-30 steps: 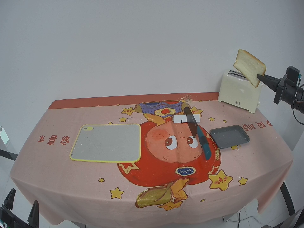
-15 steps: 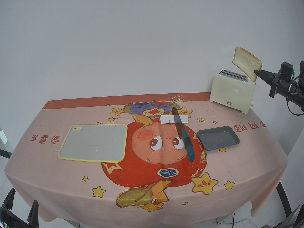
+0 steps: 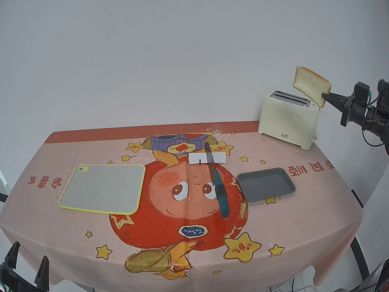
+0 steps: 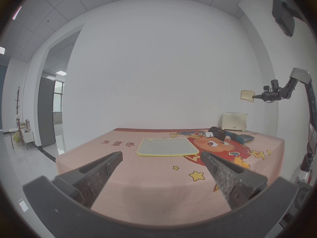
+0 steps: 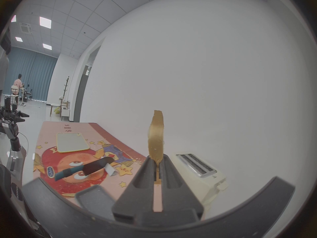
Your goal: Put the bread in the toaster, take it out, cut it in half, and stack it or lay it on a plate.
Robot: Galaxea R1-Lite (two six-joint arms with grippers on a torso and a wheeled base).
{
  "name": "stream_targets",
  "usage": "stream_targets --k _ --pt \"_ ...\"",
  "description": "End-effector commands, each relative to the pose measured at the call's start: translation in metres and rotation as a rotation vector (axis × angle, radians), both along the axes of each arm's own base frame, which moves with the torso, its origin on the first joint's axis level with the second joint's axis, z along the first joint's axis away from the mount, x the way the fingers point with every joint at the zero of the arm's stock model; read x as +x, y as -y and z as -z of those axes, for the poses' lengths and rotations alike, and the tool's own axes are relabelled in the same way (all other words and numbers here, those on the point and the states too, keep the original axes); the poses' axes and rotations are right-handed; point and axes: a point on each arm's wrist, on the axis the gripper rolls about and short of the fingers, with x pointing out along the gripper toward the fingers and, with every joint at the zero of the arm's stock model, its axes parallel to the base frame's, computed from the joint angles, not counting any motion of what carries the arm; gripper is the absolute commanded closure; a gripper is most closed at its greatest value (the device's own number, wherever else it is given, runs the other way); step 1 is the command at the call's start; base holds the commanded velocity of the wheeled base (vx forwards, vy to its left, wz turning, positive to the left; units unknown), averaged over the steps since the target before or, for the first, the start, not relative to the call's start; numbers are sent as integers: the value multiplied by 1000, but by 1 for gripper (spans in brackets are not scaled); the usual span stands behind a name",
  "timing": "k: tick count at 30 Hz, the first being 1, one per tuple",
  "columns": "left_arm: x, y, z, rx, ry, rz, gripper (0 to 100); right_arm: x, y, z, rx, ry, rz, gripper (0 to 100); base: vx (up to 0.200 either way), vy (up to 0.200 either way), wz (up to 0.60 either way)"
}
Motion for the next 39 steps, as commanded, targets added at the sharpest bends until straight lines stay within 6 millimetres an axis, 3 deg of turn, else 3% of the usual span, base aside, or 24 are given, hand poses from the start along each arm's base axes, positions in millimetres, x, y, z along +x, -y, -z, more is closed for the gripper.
stream_targets --k 1,7,16,26,39 --pt "1 0 5 2 -9 -2 0 12 11 4 4 -35 23 100 0 0 0" --pt "1 0 5 0 -9 -2 0 21 25 -5 1 -56 2 100 0 -100 0" --pt "1 0 5 0 -9 -2 0 32 30 9 5 -81 -69 100 0 -200 0" --pt "1 0 5 -1 -9 -6 0 41 28 21 5 -107 -126 100 140 0 0" --pt "1 0 5 -4 -9 -8 0 51 32 27 6 -111 -135 100 31 -31 0"
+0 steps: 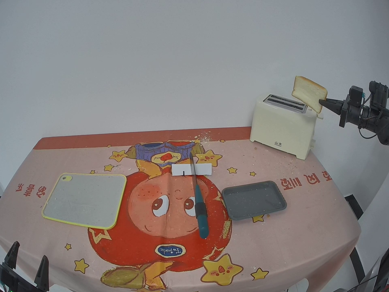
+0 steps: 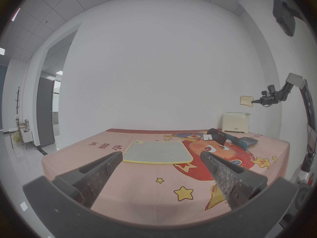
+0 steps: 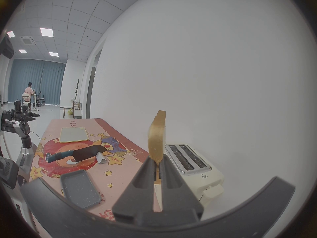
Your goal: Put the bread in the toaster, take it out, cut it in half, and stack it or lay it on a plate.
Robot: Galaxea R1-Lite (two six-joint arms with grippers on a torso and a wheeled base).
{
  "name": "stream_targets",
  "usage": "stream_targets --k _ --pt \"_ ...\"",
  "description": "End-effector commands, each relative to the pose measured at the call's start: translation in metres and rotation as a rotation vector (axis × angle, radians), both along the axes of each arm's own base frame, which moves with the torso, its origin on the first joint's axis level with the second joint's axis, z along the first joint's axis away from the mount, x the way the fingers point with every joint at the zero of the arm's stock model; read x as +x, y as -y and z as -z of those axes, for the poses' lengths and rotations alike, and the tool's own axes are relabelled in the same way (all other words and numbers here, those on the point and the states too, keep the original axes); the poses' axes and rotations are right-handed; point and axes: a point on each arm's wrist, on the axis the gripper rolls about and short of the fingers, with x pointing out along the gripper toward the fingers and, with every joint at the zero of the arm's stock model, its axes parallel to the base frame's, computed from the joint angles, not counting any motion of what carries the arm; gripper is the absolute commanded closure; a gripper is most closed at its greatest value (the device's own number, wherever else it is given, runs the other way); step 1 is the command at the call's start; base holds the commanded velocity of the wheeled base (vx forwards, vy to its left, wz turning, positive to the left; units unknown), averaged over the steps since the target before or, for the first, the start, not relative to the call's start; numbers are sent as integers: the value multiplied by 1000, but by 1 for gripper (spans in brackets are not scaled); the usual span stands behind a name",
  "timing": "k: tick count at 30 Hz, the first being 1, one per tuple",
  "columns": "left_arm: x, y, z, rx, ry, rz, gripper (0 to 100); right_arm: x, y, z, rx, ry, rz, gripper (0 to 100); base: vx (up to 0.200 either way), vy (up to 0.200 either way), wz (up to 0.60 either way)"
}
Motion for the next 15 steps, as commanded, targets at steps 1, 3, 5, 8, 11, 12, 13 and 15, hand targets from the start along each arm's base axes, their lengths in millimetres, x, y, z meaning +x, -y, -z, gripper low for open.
stream_targets --k 1,3,5,8,11,12,13,15 --pt "1 0 5 -6 -10 0 0 5 2 4 -1 -4 3 100 200 -200 0" --pt "1 0 5 -7 -9 -2 0 6 2 2 -2 3 1 100 200 -200 0" --pt "1 0 5 -7 -9 -3 0 6 2 2 -2 2 1 100 200 -100 0" --pt "1 0 5 -7 -9 -3 0 7 1 3 -1 -1 0 100 200 0 0" --pt "1 0 5 -7 -10 -2 0 7 -1 4 -1 -4 -5 100 200 0 0" --pt "1 0 5 -7 -9 -2 0 7 -1 4 -1 -3 -5 100 200 0 0" --pt "1 0 5 -6 -9 -2 0 8 -1 4 -1 -3 -7 100 200 0 0" --pt "1 0 5 -6 -9 -2 0 10 -2 8 1 -12 -11 100 0 0 0"
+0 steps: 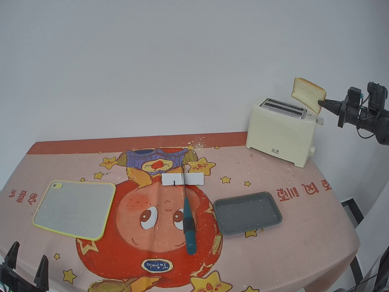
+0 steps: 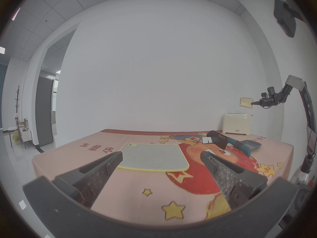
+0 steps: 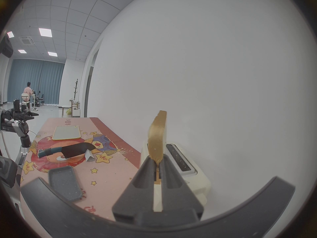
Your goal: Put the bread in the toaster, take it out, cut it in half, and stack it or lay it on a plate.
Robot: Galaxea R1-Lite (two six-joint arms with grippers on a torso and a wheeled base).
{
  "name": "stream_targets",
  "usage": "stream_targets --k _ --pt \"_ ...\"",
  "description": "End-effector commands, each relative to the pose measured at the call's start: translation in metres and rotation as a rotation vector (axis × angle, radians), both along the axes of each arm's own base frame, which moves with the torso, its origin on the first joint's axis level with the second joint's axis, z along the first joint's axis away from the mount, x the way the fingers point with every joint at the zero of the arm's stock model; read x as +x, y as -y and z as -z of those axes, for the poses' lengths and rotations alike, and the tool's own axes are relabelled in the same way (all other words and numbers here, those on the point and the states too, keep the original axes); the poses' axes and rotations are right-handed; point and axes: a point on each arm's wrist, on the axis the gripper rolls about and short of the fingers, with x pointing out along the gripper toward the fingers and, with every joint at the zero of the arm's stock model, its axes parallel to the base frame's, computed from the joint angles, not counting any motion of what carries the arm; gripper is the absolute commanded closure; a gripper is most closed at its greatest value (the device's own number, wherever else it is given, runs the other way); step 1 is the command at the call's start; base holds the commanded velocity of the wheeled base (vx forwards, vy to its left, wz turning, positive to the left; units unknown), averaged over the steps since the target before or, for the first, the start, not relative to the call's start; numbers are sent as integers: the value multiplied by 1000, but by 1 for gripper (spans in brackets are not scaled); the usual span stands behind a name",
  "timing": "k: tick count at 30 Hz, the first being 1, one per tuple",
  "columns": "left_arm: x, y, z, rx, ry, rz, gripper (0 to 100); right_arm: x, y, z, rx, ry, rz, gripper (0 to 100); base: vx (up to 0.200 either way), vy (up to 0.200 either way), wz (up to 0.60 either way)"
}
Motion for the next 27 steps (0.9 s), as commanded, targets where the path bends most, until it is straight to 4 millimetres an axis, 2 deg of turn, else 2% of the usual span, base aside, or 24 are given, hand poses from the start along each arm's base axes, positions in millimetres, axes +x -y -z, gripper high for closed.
stream_targets --k 1,7,20,27 --pt "1 0 5 0 -9 0 0 3 -5 5 2 -11 -15 100 0 0 0" --pt "1 0 5 0 -9 0 0 7 -20 11 4 -28 -56 100 0 0 0" --pt "1 0 5 0 -9 -1 0 29 -13 32 5 -54 -50 100 0 0 0" --pt "1 0 5 0 -9 -1 0 33 -18 36 6 -62 -62 100 0 0 0"
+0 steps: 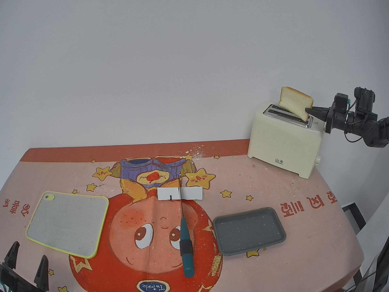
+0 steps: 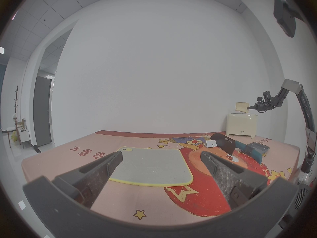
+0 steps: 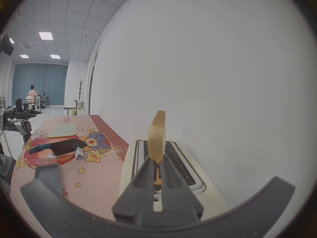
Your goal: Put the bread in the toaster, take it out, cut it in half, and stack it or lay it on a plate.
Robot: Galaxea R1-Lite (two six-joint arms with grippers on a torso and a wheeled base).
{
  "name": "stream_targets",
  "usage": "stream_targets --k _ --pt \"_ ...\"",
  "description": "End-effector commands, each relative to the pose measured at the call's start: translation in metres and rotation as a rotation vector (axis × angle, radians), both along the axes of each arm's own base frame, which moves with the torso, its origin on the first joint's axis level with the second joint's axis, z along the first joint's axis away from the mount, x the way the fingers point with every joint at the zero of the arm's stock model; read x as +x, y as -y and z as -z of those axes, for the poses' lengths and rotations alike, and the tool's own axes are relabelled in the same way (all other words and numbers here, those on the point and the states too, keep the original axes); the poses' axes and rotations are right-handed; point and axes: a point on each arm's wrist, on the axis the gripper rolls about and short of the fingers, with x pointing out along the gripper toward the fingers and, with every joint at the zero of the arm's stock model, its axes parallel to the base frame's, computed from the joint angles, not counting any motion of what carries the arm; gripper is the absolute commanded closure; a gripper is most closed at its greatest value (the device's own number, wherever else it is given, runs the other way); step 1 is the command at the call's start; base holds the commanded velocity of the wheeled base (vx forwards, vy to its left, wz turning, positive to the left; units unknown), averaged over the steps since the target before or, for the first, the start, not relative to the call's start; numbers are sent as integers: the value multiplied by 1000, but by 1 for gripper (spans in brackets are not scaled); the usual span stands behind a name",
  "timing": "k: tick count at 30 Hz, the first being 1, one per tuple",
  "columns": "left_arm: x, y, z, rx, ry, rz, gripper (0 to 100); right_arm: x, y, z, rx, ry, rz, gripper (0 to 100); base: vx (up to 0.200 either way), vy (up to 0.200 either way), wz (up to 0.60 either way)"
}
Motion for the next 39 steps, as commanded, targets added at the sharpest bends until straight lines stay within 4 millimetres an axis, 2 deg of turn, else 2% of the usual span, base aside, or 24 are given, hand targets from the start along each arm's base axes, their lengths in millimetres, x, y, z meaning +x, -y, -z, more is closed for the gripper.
stream_targets --k 1,21,39 --pt "1 0 5 -1 -9 -1 0 4 -3 7 2 -14 -9 100 0 0 0" --pt "1 0 5 -1 -9 -1 0 6 -6 14 -12 -19 -20 100 0 0 0" --pt "1 0 5 -1 -9 -1 0 2 -7 12 1 -43 -57 100 0 0 0"
